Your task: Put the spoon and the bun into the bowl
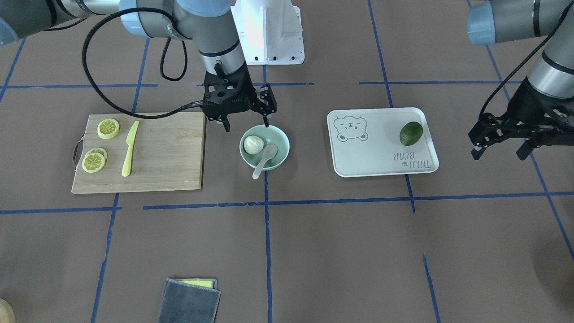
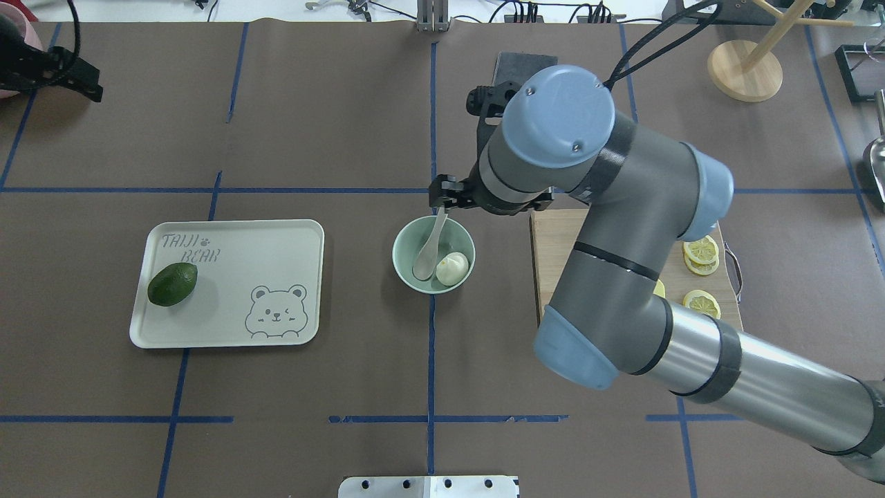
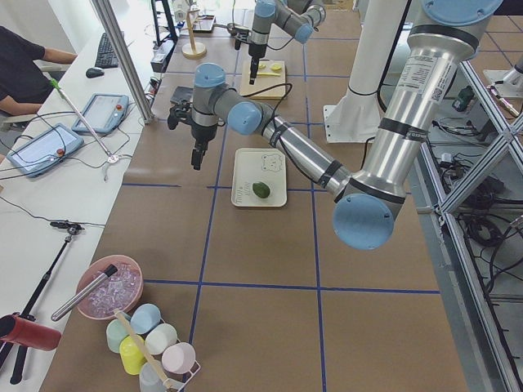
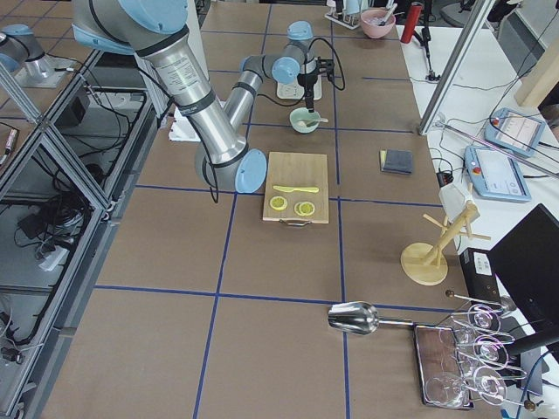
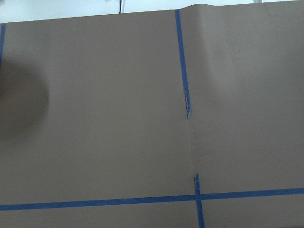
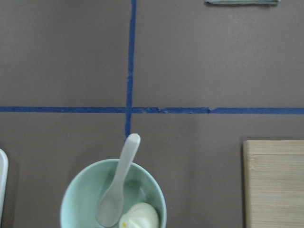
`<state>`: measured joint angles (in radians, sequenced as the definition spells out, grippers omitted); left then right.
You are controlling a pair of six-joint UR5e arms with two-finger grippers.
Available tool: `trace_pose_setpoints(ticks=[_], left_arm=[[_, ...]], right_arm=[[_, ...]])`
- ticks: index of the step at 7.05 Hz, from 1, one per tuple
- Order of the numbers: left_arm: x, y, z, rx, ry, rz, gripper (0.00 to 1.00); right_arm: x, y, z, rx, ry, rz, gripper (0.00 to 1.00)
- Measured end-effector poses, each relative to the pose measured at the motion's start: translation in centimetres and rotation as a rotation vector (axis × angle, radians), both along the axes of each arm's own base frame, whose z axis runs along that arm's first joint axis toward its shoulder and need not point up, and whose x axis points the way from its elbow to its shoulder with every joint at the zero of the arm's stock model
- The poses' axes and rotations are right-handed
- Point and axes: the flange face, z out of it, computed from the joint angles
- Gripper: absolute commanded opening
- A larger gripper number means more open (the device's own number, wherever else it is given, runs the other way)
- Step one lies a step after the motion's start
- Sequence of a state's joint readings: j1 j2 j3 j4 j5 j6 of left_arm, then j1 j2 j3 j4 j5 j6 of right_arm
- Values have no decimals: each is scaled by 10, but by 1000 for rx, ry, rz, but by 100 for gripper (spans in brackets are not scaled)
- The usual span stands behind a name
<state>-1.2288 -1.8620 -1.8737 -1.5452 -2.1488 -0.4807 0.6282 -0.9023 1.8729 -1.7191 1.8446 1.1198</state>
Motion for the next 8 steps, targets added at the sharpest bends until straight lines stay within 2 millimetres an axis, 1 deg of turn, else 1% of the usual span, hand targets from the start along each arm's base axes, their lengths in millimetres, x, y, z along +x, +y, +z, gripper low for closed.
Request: trace_pose_setpoints(ticks=[1, 2, 3, 4, 5, 6, 7, 8], left_arm=[[-33, 1, 27, 9, -33, 39, 100], [-67, 3, 59, 6, -71, 74, 100], [-103, 3, 95, -8, -95, 110, 100], [-137, 7, 131, -23, -97, 141, 100], [-164, 17, 162, -38, -89, 160, 100], [-182, 28, 184, -49, -84, 167, 100], [-192, 35, 194, -53, -83, 172, 100], [-196, 39, 200, -54, -82, 174, 100]], right_arm=[[30, -5, 16, 11, 62, -31, 100], [60, -14, 34, 11, 98, -65, 100], [94, -28, 55, 0, 109, -95, 100], [127, -41, 78, -4, 116, -124, 100], [161, -52, 107, 0, 131, -158, 100], [199, -60, 140, 4, 142, -196, 100], [243, -65, 177, 8, 144, -242, 100], [291, -66, 217, 10, 129, -285, 100]])
